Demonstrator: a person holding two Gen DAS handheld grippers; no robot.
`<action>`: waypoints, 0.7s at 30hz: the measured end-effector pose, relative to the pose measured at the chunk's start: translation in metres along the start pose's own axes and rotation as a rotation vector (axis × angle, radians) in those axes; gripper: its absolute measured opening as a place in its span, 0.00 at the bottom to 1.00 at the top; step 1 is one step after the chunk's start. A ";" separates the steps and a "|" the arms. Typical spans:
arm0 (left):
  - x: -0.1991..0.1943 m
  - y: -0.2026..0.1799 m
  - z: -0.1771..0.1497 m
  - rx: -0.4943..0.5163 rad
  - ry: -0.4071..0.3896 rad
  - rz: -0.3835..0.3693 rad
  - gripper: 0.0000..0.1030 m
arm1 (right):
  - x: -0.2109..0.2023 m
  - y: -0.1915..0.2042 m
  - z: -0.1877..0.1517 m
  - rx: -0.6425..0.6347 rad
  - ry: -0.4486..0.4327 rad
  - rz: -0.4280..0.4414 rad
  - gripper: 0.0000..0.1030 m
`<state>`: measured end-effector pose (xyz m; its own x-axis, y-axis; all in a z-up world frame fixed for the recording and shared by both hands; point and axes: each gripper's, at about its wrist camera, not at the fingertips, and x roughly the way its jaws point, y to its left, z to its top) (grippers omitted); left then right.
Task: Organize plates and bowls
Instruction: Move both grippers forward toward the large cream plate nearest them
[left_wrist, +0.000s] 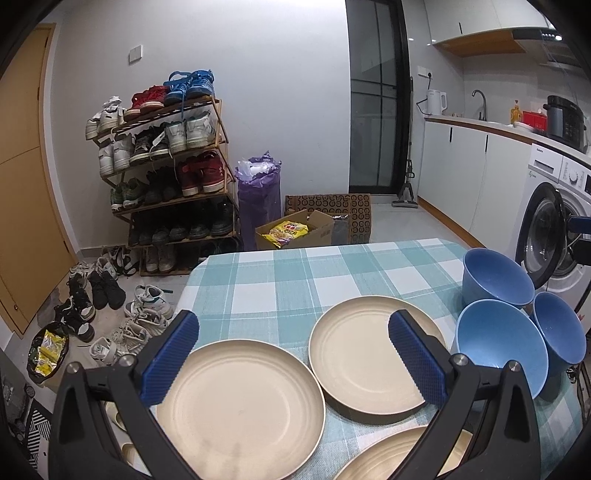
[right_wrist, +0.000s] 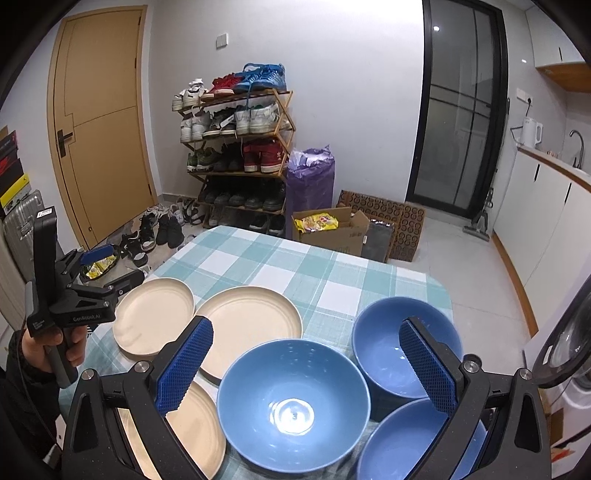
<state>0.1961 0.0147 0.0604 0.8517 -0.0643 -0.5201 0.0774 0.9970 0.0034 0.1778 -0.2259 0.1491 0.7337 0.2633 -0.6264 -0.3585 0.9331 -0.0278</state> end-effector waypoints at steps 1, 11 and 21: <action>0.003 0.000 0.000 -0.004 0.007 0.000 1.00 | 0.005 0.000 0.001 0.003 0.011 0.003 1.00; 0.025 0.000 -0.001 0.000 0.048 -0.005 1.00 | 0.046 0.003 0.011 0.005 0.074 0.041 1.00; 0.048 -0.008 -0.003 0.025 0.101 -0.027 1.00 | 0.076 0.000 0.014 0.017 0.132 0.047 1.00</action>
<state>0.2350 0.0042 0.0324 0.7924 -0.0855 -0.6040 0.1139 0.9935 0.0088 0.2418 -0.2026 0.1119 0.6336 0.2729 -0.7239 -0.3799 0.9249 0.0161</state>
